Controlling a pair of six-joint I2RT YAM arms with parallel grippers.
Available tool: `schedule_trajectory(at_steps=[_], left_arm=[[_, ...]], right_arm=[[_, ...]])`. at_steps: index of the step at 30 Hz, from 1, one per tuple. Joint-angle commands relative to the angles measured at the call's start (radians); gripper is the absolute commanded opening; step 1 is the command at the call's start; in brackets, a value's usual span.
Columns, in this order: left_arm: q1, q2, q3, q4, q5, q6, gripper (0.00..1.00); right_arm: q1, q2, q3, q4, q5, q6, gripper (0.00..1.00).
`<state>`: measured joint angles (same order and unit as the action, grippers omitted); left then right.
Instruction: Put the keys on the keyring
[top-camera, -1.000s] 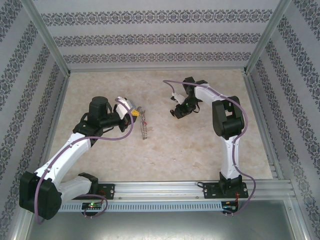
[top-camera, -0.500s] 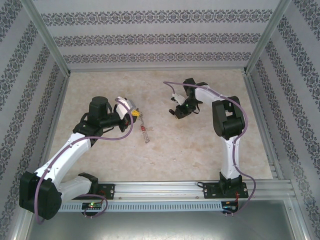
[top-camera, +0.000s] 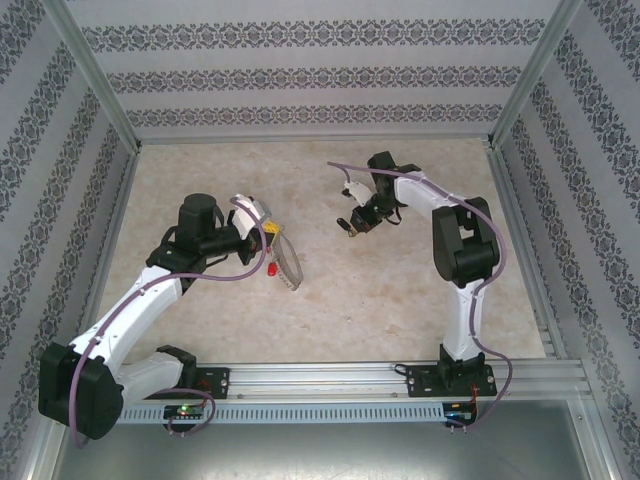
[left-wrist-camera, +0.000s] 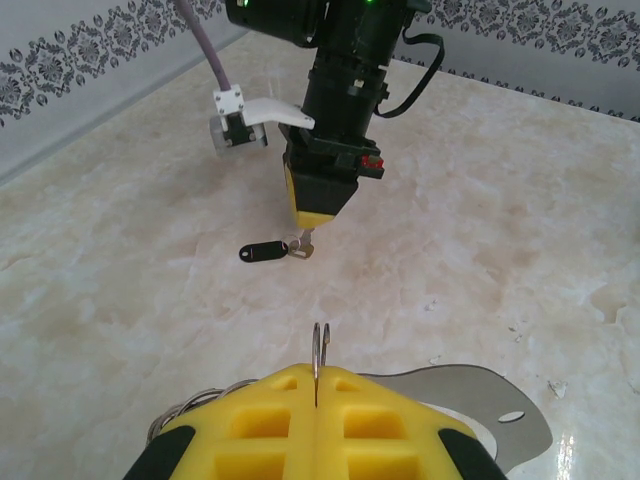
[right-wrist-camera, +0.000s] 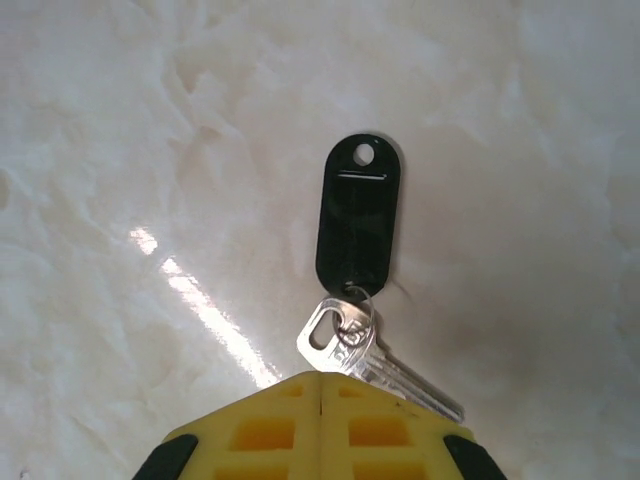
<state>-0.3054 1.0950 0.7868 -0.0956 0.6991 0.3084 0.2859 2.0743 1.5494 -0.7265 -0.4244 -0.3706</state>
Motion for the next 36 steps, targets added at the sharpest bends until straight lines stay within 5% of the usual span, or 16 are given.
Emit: schedule_trajectory(at_steps=[1, 3, 14, 20, 36], left_arm=[[0.011, -0.006, -0.014, 0.061, 0.022, -0.012, 0.0], [0.012, -0.006, -0.017, 0.062, 0.021, -0.012, 0.0], [0.011, -0.011, -0.018, 0.056, 0.023, -0.012, 0.0], [0.011, -0.004, -0.009, 0.055, 0.029, -0.012, 0.0], [0.012, -0.007, -0.015, 0.055, 0.033, -0.025, 0.0]], right_arm=[[-0.001, -0.046, -0.025, 0.045, 0.024, 0.013, 0.06], [-0.025, -0.028, -0.01, 0.046, 0.01, 0.105, 0.25], [-0.047, -0.028, -0.083, 0.16, -0.068, 0.724, 0.25], [-0.03, -0.058, -0.191, 0.33, -0.078, 0.801, 0.23], [-0.017, -0.073, -0.238, 0.35, -0.04, 0.814, 0.19]])
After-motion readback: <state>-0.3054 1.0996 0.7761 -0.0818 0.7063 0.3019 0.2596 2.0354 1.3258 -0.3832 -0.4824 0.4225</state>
